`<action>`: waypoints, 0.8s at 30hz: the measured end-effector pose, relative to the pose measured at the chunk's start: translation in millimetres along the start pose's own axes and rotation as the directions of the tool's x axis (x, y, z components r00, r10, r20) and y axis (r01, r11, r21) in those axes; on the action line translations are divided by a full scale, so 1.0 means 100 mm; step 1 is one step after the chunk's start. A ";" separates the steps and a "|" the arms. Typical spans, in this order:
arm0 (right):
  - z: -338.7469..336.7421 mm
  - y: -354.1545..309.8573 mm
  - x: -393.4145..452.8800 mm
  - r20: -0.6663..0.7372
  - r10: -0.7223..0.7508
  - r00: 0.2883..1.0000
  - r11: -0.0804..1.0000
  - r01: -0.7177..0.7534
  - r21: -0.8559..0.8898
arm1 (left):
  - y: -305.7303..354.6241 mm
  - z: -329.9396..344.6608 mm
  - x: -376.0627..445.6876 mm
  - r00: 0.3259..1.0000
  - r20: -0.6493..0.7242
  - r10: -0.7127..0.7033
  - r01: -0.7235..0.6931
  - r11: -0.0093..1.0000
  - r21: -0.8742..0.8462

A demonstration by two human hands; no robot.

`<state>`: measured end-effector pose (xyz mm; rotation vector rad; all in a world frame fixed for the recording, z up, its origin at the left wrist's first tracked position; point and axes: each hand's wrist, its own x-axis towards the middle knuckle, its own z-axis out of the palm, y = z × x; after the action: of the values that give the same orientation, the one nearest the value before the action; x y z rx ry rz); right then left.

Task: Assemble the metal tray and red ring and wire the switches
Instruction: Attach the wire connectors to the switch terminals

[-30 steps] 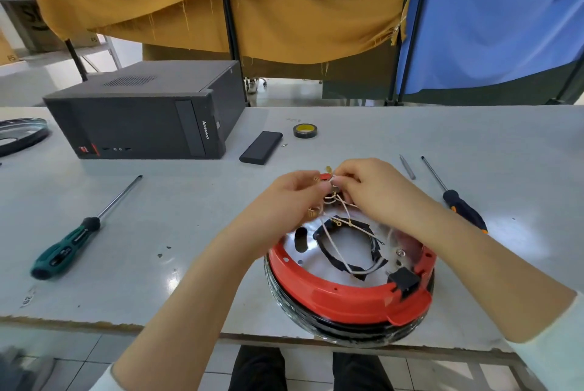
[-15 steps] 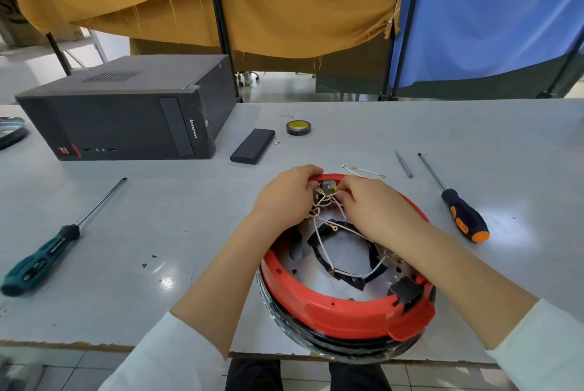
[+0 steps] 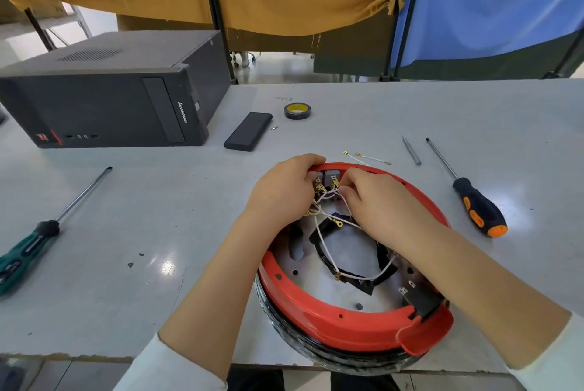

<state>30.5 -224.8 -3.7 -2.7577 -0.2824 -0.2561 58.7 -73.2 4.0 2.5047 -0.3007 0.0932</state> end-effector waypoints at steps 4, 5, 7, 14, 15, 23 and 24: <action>0.00 0.00 0.00 -0.012 -0.006 1.000 1.000 0.006 -0.006 | 0.00 0.00 0.00 1.000 -0.004 -0.002 0.002 1.000 0.002; 0.01 0.00 0.00 -0.011 -0.005 1.000 1.000 0.005 -0.006 | 0.00 0.00 0.00 1.000 -0.004 -0.002 0.002 1.000 0.004; 0.01 0.00 -0.01 -0.009 -0.001 1.000 1.000 0.001 0.002 | 0.00 -0.01 0.00 1.000 -0.003 -0.001 0.001 1.000 0.004; 0.00 0.00 -0.01 -0.013 0.005 1.000 1.000 -0.005 0.020 | 0.01 -0.01 0.00 1.000 -0.001 -0.003 0.003 1.000 0.003; 0.00 -0.01 -0.01 -0.011 0.004 1.000 1.000 -0.004 0.016 | 0.01 -0.01 0.00 1.000 -0.001 -0.005 0.005 1.000 0.003; -0.02 -0.05 0.01 0.013 0.012 1.000 1.000 -0.012 -0.024 | 0.01 -0.02 0.01 1.000 0.013 -0.021 0.021 0.999 -0.028; -0.02 -0.05 0.01 0.018 0.013 1.000 0.999 -0.012 -0.041 | 0.01 -0.03 0.01 1.000 0.015 -0.025 0.026 0.999 -0.033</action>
<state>30.3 -220.4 0.0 -2.8023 -0.2676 -0.2360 59.0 -72.7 6.8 2.4768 -0.2741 0.0599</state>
